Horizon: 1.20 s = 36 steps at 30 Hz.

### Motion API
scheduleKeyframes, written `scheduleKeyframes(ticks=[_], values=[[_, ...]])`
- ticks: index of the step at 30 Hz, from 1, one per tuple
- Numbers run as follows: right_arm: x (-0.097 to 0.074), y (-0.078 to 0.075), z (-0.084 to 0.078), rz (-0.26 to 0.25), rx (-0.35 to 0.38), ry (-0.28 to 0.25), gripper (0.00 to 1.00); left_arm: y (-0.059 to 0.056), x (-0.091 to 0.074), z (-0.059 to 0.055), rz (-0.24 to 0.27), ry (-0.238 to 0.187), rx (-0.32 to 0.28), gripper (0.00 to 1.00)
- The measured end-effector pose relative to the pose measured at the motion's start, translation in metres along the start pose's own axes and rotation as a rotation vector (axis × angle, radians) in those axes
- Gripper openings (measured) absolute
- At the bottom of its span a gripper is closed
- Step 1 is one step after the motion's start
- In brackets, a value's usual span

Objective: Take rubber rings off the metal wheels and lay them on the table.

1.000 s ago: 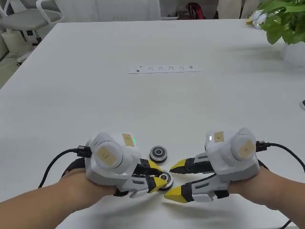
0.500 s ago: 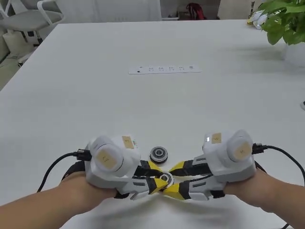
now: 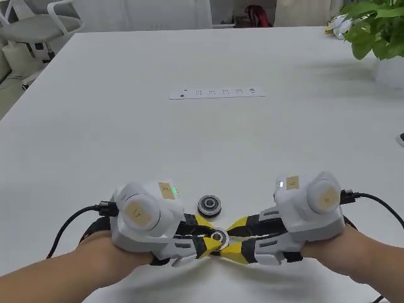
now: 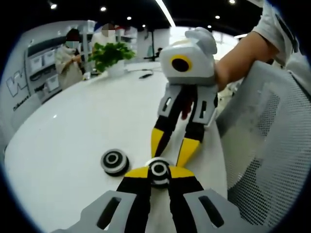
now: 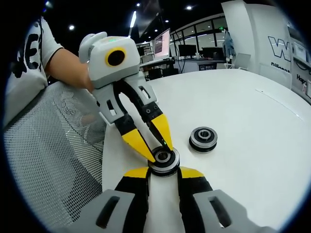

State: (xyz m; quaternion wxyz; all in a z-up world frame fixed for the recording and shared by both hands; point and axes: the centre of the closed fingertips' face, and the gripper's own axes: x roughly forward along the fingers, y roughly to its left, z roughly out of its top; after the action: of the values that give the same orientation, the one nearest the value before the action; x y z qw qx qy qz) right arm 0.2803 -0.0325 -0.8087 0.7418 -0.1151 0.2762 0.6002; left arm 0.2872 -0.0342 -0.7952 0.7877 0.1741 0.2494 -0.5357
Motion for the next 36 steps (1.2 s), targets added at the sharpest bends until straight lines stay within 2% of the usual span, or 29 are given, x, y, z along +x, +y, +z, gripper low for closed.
scheduleKeyframes(ticks=[10,20,30,36], values=[[-0.003,-0.001,-0.004,-0.002,-0.002,0.016,0.12,0.0,0.0,-0.001,0.001,-0.003,-0.003,0.13],[-0.005,-0.003,-0.005,-0.008,0.027,0.022,0.05,0.0,-0.001,-0.001,0.005,-0.002,-0.002,0.13],[-0.007,-0.007,-0.005,-0.012,0.111,0.005,0.0,0.0,-0.001,-0.001,0.005,-0.005,0.008,0.13],[-0.01,-0.012,-0.003,-0.031,0.194,-0.004,0.0,0.0,-0.001,-0.001,0.007,-0.002,0.009,0.13]])
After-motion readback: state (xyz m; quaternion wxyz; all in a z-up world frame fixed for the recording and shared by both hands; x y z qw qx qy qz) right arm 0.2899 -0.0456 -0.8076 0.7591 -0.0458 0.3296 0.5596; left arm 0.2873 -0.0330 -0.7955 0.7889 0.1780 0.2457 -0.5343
